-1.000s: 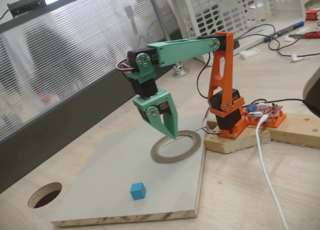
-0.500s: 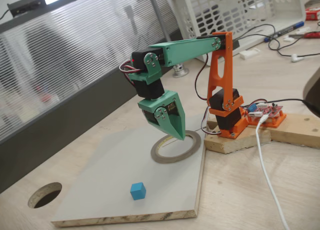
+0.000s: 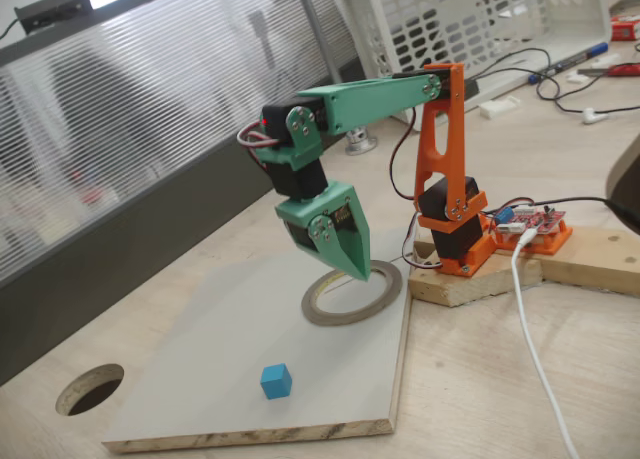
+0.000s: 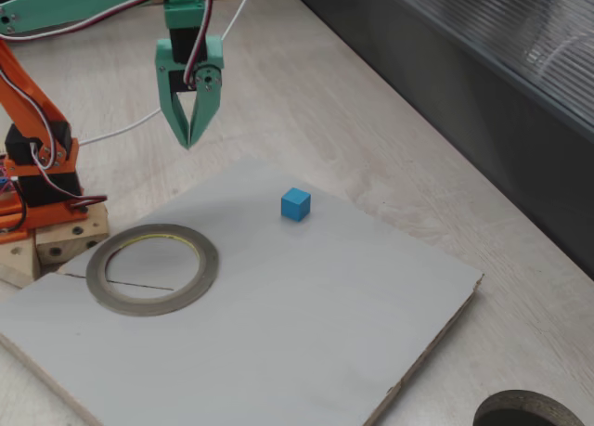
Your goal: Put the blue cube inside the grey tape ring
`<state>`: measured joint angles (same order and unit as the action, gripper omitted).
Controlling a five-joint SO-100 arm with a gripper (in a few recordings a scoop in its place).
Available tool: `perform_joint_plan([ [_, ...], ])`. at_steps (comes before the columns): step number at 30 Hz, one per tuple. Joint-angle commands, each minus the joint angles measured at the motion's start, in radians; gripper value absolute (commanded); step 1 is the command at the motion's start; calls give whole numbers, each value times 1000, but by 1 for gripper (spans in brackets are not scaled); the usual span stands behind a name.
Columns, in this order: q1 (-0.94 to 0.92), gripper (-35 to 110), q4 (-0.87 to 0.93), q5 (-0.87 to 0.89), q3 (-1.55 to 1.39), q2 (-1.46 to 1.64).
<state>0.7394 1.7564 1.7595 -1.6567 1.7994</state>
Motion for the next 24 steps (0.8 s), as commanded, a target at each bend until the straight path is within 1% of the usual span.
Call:
perform_joint_plan([
  [1, 18, 2, 11, 14, 11, -129],
  [5, 18, 2, 11, 14, 98, -250],
  [9, 17, 1, 18, 14, 308, -336],
  [14, 17, 1, 25, 14, 554, -575],
  [17, 17, 1, 26, 15, 681, -646],
  [19, 17, 1, 52, 15, 724, -664],
  [22, 17, 1, 140, 15, 744, -664],
  [24, 15, 1, 158, 15, 744, -666],
])
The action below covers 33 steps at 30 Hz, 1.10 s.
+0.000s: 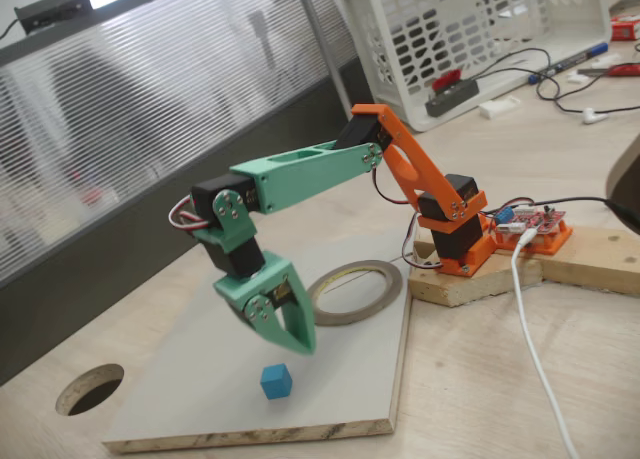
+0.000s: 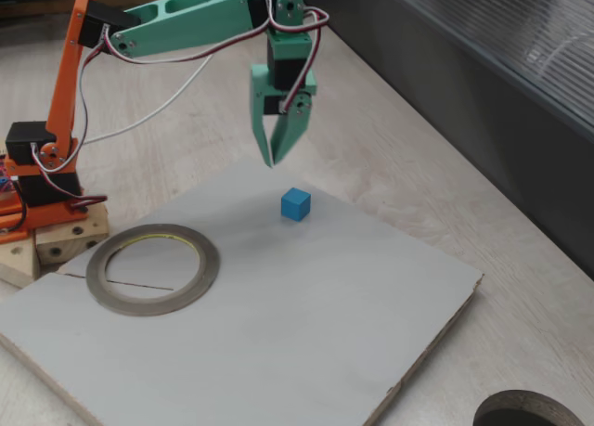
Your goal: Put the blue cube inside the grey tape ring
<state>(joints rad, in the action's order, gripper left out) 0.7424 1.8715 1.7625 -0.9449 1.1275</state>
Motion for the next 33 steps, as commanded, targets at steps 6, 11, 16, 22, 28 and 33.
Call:
perform_joint_plan([
  [6, 9, 2, 40, 11, 32, 3],
  [11, -54, 1, -34, 11, 34, 3],
  [16, -63, 1, -74, 11, 31, 5],
  [22, -69, 2, -74, 11, 31, 6],
  [28, -61, 2, -74, 11, 31, 12],
  [33, -71, 2, -77, 11, 20, 6],
])
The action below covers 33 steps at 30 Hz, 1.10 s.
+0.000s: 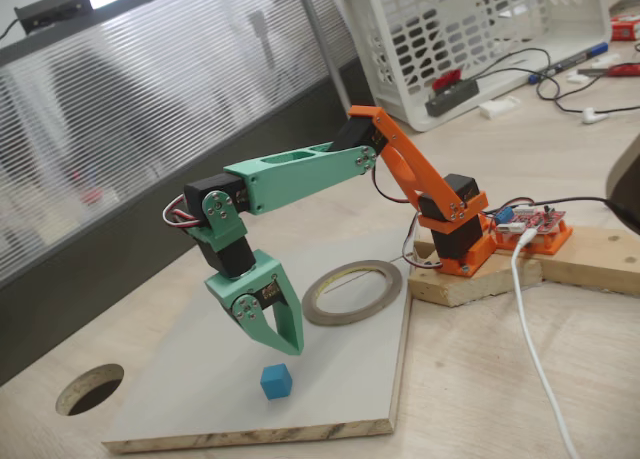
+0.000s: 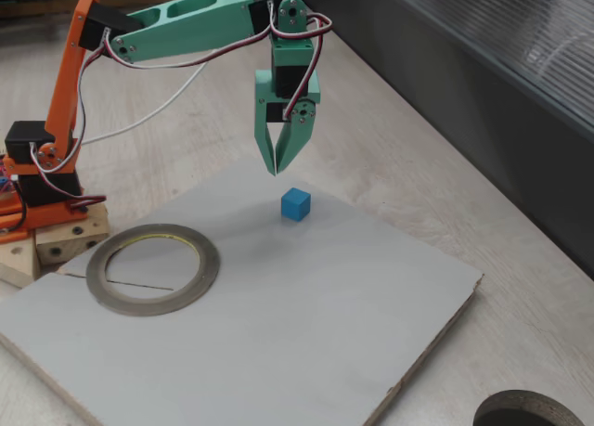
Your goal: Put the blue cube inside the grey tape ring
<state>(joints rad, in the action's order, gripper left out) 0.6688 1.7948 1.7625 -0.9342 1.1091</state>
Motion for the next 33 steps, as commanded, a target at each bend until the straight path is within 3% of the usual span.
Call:
perform_joint_plan([
  [1, 3, 2, -2, 11, 8, 25],
  [25, 5, 3, -12, 11, 21, 44],
  [28, 5, 12, 3, 11, 21, 44],
  [33, 3, 40, 9, 12, 21, 44],
])
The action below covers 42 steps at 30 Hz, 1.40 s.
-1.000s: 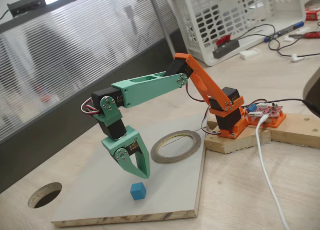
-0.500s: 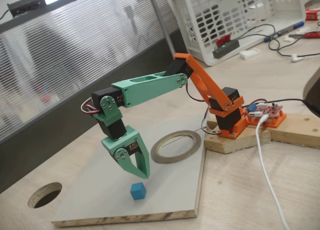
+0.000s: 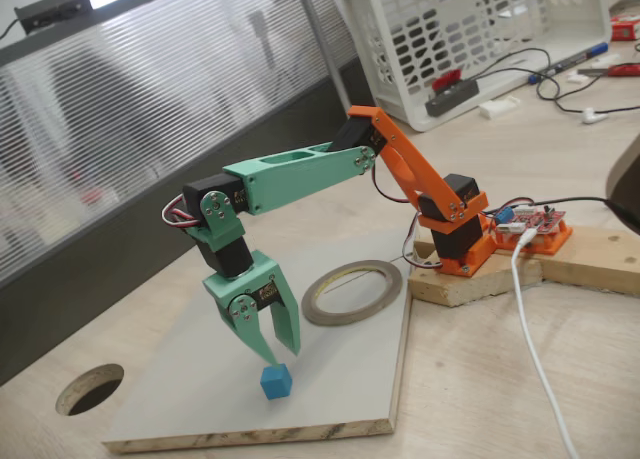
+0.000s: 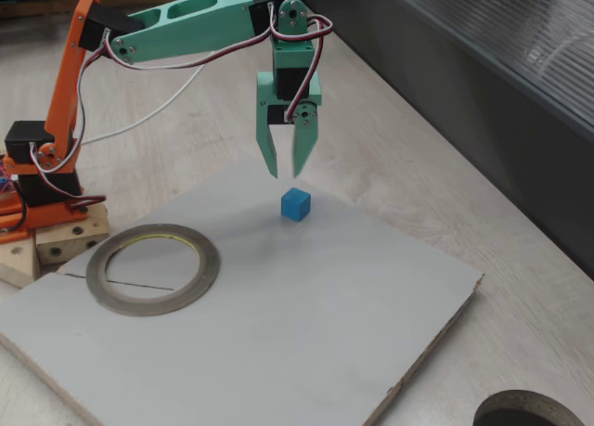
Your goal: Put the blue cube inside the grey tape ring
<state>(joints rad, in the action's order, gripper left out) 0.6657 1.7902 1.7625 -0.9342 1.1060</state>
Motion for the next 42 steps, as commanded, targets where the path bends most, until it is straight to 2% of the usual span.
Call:
perform_joint_plan([
  [1, 6, 46, 31, 14, 21, 48],
  [8, 5, 82, 207, 14, 21, 29],
  [13, 5, 95, 215, 14, 21, 29],
  [42, 8, 95, 189, 11, 20, 32],
])
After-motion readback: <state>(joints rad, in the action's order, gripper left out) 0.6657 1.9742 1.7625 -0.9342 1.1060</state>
